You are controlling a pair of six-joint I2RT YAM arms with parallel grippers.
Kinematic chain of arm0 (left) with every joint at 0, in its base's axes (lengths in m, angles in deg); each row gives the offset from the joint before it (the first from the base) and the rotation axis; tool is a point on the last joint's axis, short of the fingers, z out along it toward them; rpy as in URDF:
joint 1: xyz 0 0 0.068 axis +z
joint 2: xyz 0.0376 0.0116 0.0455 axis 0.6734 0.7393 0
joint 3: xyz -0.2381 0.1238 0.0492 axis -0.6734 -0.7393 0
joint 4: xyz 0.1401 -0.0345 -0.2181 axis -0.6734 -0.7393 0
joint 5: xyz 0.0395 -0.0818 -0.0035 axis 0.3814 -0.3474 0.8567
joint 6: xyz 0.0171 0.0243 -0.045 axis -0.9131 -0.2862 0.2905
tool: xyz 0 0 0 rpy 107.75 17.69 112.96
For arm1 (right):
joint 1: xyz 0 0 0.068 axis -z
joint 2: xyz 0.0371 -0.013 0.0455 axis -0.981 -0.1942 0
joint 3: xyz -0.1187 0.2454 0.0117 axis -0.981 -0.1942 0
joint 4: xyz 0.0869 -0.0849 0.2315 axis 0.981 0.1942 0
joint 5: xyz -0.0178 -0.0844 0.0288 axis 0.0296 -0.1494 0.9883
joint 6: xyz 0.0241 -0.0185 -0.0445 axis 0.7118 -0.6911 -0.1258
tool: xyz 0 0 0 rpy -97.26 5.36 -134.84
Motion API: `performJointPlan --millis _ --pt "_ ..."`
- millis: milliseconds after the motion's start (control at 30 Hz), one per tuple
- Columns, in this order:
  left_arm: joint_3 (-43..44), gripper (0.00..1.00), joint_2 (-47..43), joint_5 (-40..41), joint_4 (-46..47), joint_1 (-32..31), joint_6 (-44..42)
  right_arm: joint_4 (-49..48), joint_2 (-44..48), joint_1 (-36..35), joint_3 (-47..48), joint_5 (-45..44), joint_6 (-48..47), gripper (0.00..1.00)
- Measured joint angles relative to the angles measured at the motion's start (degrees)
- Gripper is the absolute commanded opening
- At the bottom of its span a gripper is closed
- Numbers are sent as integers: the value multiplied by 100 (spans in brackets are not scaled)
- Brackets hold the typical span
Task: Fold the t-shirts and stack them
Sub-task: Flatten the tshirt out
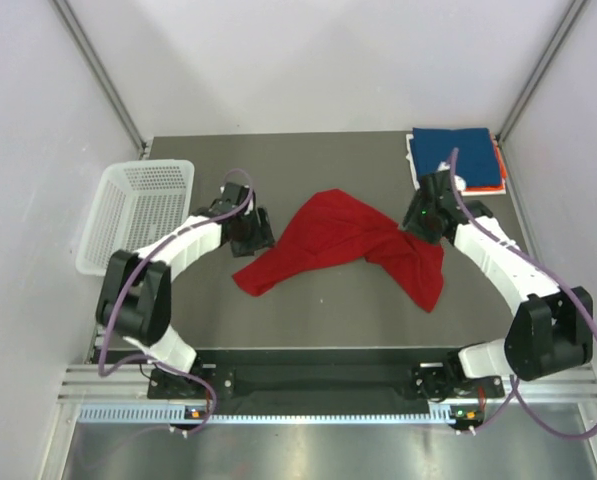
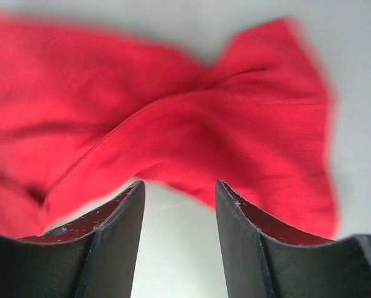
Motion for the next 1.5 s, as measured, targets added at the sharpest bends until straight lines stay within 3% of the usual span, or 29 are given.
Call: performJointPlan --millis 233,667,967,1033,1200,1400,1467,1500 --pt "811 68 986 -358 210 -4 -299 61 87 1165 -435 -247 238 48" --pt "841 62 1320 -964 568 -7 -610 -205 116 1272 -911 103 50 46" --pt "835 36 1499 -1043 603 -11 -645 -323 520 1272 -914 256 -146 46" --pt "835 21 1499 -1084 643 -11 -645 -332 597 1272 -914 361 -223 46" --pt "835 0 1499 -1204 697 -11 -575 -334 695 1270 -914 599 -361 46" --pt "835 1 1484 -1300 697 -11 -562 -367 931 1215 -914 929 -529 48" --pt "831 16 1425 -1202 660 -13 -549 -452 979 1099 -916 1075 -678 53" --pt "831 30 1368 -1073 614 -17 -535 -531 990 938 -916 1102 -772 55"
